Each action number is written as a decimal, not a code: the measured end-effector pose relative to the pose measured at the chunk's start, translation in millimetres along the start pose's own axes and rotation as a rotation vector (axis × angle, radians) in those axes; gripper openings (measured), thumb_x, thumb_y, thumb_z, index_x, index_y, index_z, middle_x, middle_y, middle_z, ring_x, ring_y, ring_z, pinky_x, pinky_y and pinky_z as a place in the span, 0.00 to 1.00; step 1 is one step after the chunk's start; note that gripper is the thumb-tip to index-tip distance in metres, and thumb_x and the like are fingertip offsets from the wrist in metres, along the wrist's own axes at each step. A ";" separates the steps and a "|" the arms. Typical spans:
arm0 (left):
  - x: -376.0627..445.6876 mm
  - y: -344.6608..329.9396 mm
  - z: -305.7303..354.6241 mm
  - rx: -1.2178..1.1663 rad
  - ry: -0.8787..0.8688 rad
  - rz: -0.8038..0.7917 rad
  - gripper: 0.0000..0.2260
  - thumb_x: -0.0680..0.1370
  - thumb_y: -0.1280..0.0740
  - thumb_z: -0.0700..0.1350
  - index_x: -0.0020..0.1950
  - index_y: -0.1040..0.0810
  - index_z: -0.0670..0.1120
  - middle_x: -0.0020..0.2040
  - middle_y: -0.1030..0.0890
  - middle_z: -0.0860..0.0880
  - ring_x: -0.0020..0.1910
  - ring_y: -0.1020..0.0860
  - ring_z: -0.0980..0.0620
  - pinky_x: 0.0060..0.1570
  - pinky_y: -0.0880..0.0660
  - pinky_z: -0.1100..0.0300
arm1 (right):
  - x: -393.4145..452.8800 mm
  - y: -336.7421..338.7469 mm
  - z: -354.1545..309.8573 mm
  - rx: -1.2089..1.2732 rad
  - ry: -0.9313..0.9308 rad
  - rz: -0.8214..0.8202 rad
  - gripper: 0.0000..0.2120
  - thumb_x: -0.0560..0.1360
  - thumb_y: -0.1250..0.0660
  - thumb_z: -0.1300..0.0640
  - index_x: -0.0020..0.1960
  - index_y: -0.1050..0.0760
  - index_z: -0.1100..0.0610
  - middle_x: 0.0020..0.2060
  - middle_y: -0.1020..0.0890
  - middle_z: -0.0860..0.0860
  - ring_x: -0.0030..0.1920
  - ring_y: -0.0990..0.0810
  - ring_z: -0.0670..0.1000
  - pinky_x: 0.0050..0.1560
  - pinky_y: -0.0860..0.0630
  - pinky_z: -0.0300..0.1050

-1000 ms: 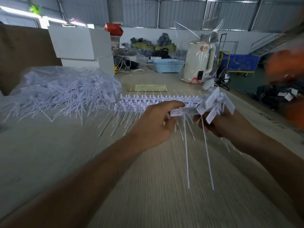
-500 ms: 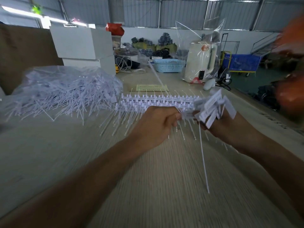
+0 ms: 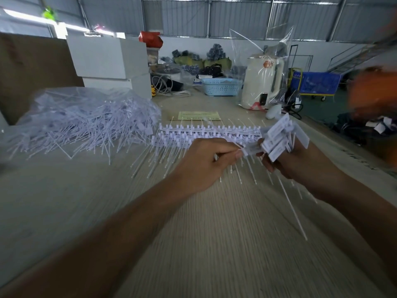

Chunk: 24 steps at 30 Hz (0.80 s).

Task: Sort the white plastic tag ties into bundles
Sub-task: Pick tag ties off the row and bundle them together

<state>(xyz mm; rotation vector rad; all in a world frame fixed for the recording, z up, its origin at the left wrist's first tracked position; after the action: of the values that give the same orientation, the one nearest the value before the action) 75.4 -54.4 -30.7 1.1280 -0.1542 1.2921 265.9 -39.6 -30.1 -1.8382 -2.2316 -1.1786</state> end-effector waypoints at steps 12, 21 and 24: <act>-2.4 -6.8 5.2 0.023 -0.058 -0.040 0.09 0.79 0.31 0.41 0.58 0.16 0.42 0.44 0.18 0.49 0.37 0.24 0.66 0.39 0.31 0.73 | -0.7 42.5 28.1 0.126 -0.291 0.297 0.15 0.83 0.40 0.52 0.42 0.22 0.56 0.26 0.21 0.46 0.32 0.31 0.50 0.33 0.37 0.42; -0.3 -6.4 14.4 0.148 -0.038 0.000 0.17 0.83 0.38 0.40 0.72 0.26 0.41 0.52 0.29 0.51 0.43 0.29 0.60 0.43 0.33 0.71 | -4.3 -4.8 -3.8 0.256 -0.186 -0.015 0.13 0.84 0.42 0.57 0.50 0.22 0.63 0.38 0.15 0.57 0.35 0.18 0.53 0.33 0.22 0.43; 1.1 -7.3 17.7 0.132 -0.048 0.030 0.16 0.83 0.38 0.37 0.71 0.25 0.41 0.51 0.28 0.51 0.43 0.29 0.60 0.42 0.32 0.70 | -5.3 -14.5 -9.0 0.366 -0.195 -0.033 0.15 0.80 0.39 0.50 0.51 0.20 0.60 0.40 0.14 0.58 0.37 0.15 0.55 0.35 0.19 0.45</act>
<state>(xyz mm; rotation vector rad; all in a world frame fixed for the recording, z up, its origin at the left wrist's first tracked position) 90.2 -65.4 -25.4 1.2743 -0.1234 1.3169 251.4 -49.3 -33.7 -1.8353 -2.3835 -0.5592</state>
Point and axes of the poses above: each hand's wrist, its own x-axis towards the middle knuckle, its own y-axis out of the back of the hand, z = x × y, the point moved 5 cm from there along x, towards the middle knuckle
